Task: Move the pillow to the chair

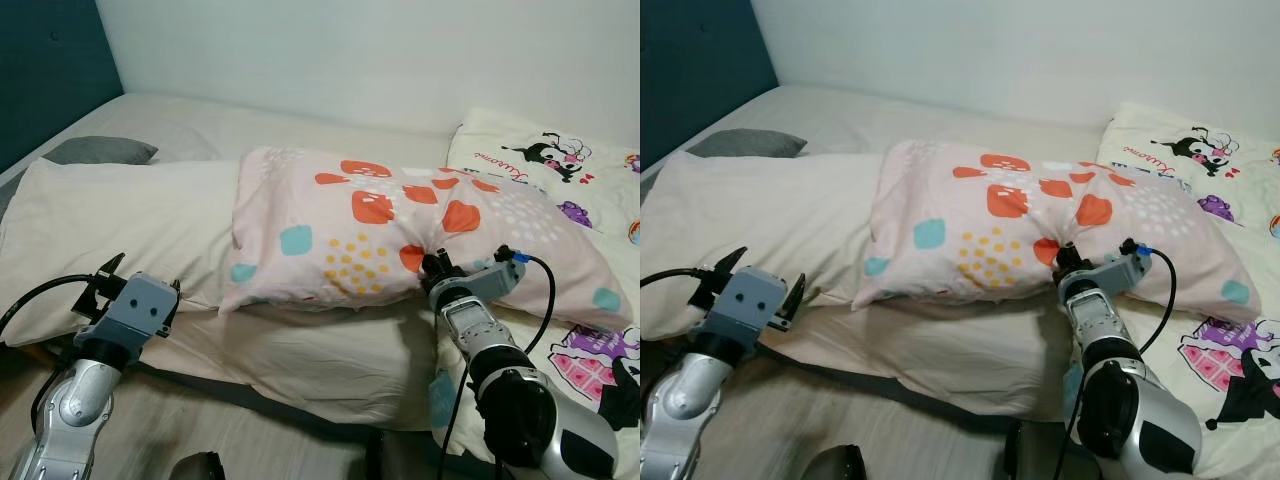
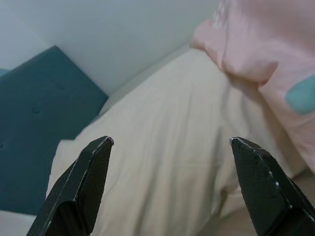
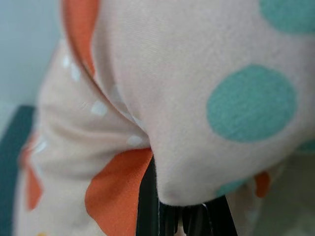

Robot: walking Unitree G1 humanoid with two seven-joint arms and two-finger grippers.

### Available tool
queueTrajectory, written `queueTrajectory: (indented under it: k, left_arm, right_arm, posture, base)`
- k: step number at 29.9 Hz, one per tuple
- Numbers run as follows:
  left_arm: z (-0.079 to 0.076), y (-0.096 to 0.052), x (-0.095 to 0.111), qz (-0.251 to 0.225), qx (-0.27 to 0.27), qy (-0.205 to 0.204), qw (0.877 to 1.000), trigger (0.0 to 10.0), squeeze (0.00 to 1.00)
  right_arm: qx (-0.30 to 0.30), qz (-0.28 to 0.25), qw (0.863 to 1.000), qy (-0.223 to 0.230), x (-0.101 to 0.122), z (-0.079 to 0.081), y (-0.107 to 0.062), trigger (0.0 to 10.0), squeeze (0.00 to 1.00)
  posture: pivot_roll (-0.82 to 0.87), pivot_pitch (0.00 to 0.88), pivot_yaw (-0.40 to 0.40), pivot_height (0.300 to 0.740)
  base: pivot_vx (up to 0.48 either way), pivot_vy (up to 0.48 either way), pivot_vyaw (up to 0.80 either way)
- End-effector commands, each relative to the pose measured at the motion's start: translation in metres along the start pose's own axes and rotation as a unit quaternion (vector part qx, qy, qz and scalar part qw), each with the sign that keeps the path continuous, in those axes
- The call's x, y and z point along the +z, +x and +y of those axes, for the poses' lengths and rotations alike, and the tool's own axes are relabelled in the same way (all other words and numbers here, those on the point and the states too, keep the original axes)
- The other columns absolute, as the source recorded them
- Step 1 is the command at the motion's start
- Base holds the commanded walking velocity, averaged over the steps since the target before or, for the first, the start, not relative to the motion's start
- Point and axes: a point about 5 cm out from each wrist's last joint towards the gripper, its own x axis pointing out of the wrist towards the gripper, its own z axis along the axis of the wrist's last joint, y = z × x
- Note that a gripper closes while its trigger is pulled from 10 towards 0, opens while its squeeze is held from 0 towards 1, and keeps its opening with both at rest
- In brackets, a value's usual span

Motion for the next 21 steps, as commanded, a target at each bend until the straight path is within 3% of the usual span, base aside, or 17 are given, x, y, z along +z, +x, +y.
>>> queueTrajectory:
  k: [1,5,8,9,11,12,13,15,16,21]
  left_arm:
    - [-0.001,0.005,0.003,0.002,0.008,-0.015,1.000,10.0,0.00]
    - [0.000,0.007,0.004,0.001,0.012,-0.021,1.000,10.0,0.00]
    - [0.003,0.020,0.011,0.014,0.061,-0.103,0.993,10.0,0.00]
    - [0.003,0.020,0.011,0.014,0.061,-0.103,0.993,10.0,0.00]
    - [0.007,0.031,0.017,0.027,0.099,-0.176,0.979,10.0,0.00]
    - [0.007,0.031,0.017,0.027,0.099,-0.176,0.979,10.0,0.00]
    - [0.008,0.033,0.019,0.027,0.107,-0.195,0.975,10.0,0.00]
    - [0.009,0.034,0.020,0.028,0.109,-0.199,0.973,10.0,0.00]
    - [0.011,0.036,0.024,0.017,0.113,-0.212,0.971,10.0,0.00]
    - [0.013,0.038,0.028,0.007,0.117,-0.222,0.968,10.0,0.00]
  right_arm:
    - [0.106,-0.002,0.994,-0.020,0.011,0.042,0.012,0.0,0.00]
    - [0.125,-0.001,0.992,-0.022,0.012,0.049,0.014,0.0,0.00]
    - [0.250,-0.029,0.968,-0.020,0.034,0.095,0.017,0.0,0.00]
    - [0.250,-0.029,0.968,-0.020,0.034,0.095,0.017,0.0,0.00]
    - [0.333,-0.052,0.941,-0.021,0.053,0.130,0.015,0.0,0.00]
    - [0.333,-0.052,0.941,-0.021,0.053,0.130,0.015,0.0,0.00]
    - [0.362,-0.060,0.930,-0.020,0.059,0.143,0.013,0.0,0.00]
    - [0.368,-0.061,0.928,-0.021,0.060,0.146,0.012,0.0,0.00]
    - [0.398,-0.069,0.915,-0.025,0.067,0.161,0.009,0.0,0.00]
    - [0.423,-0.075,0.903,-0.025,0.072,0.173,0.005,0.0,0.00]
  posture:
    - [0.13,0.000,-0.044,0.450]
    - [0.13,0.000,-0.044,0.450]
    - [0.12,0.000,-0.048,0.465]
    - [0.12,0.000,-0.048,0.465]
    - [0.11,0.000,-0.051,0.480]
    - [0.11,0.000,-0.051,0.480]
    - [0.11,0.000,-0.053,0.490]
    - [0.11,0.000,-0.053,0.495]
    - [0.11,0.000,-0.056,0.505]
    - [0.11,0.000,-0.059,0.515]
  base:
    - [0.000,0.000,0.00]
    - [0.000,0.000,0.00]
    - [0.000,0.000,0.00]
    - [0.000,0.000,0.00]
    - [0.000,0.000,0.00]
    - [0.000,0.000,0.00]
    - [0.000,0.000,0.00]
    - [0.000,0.000,0.00]
    - [0.000,0.000,0.00]
    - [0.000,0.000,0.00]
